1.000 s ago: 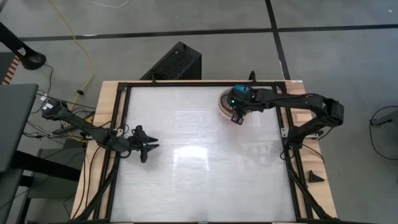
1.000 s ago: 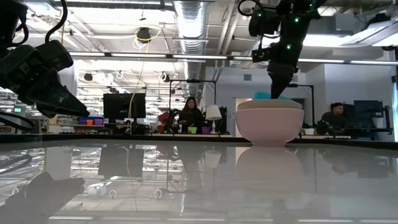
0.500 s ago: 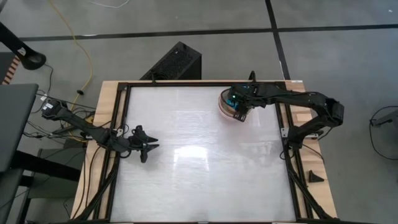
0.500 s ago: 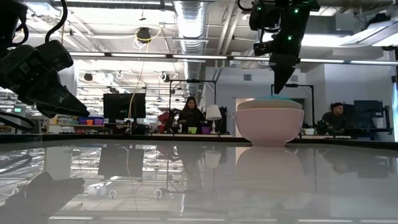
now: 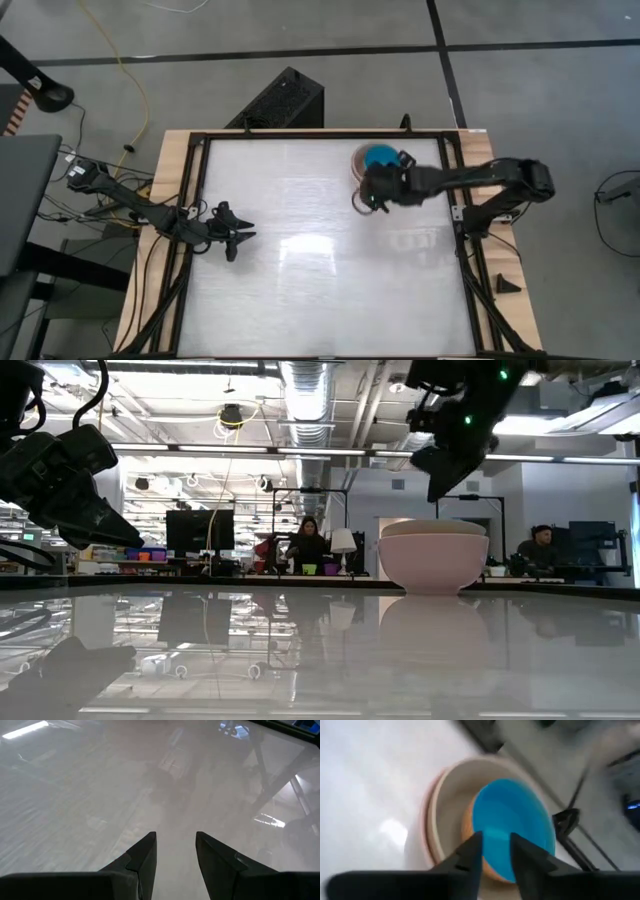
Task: Nest bowls inside each other by size order
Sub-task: Stack the light blue bowl on top of the blue bowl, then return to Home Position
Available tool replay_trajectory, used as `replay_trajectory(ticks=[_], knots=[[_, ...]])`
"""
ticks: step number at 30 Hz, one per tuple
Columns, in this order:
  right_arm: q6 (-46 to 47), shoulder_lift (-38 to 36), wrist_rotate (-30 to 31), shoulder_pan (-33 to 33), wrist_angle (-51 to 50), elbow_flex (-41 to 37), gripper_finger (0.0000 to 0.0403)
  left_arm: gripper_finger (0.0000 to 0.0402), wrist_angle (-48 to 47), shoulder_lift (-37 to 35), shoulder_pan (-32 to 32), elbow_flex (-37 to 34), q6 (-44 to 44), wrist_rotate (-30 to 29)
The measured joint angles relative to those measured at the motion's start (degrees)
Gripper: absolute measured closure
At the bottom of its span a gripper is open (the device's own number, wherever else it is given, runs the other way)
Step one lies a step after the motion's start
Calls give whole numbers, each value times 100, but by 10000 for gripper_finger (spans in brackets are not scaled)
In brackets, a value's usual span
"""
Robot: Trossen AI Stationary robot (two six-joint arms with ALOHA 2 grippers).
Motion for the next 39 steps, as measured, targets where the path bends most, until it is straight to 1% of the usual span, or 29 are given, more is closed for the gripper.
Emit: replay_trajectory(ticks=[2, 4, 6, 7, 9, 11, 13, 15, 22, 25, 27, 30, 33, 35, 37, 39], knots=[[395, -2, 665, 215, 687, -447, 308, 276, 0, 2, 0, 0, 0, 0], [465, 5, 1105, 354, 1432, -879, 348, 276, 0, 1, 0, 0, 0, 0], [359, 4, 1436, 435, 2105, -1250, 380, 276, 0, 2, 1, 0, 0, 0], [261, 2, 1503, 467, 2382, -1402, 385, 276, 0, 1, 0, 0, 0, -1], [184, 5, 1622, 519, 2804, -1661, 382, 276, 0, 1, 1, 0, 0, -2], [183, 2, 1713, 548, 3094, -1849, 368, 276, 0, 2, 0, 0, 0, 0], [180, 2, 1717, 540, 3356, -2008, 359, 276, 0, 0, 2, 0, 0, 0], [180, 2, 1712, 535, 3506, -2139, 358, 276, 0, 1, 0, 0, 0, -1], [84, 0, 1670, 580, 3552, -2219, 381, 276, 0, 0, 0, 0, 0, 0], [-375, -1, 1651, 585, 3610, -2145, 376, 276, 0, 0, 0, 0, 0, -1], [-626, -34, 1622, 593, 3573, -1934, 367, 276, 0, 0, 0, 0, 0, 0], [-1058, -147, 1371, 698, 3218, -1464, 363, 276, 2, 1, 1, 0, 0, -1], [-1363, -354, 845, 872, 2682, -957, 366, 276, 0, 2, 0, 0, 0, 0], [-1609, -571, 305, 1006, 2209, -677, 371, 276, -2, 1, 0, 0, 0, -1], [-1855, -913, -423, 1160, 1743, -509, 376, 276, 0, 1, 1, 1, 0, -1], [-2109, -1389, -1234, 1321, 1370, -525, 378, 276, 0, 0, 0, 0, 0, 0]])
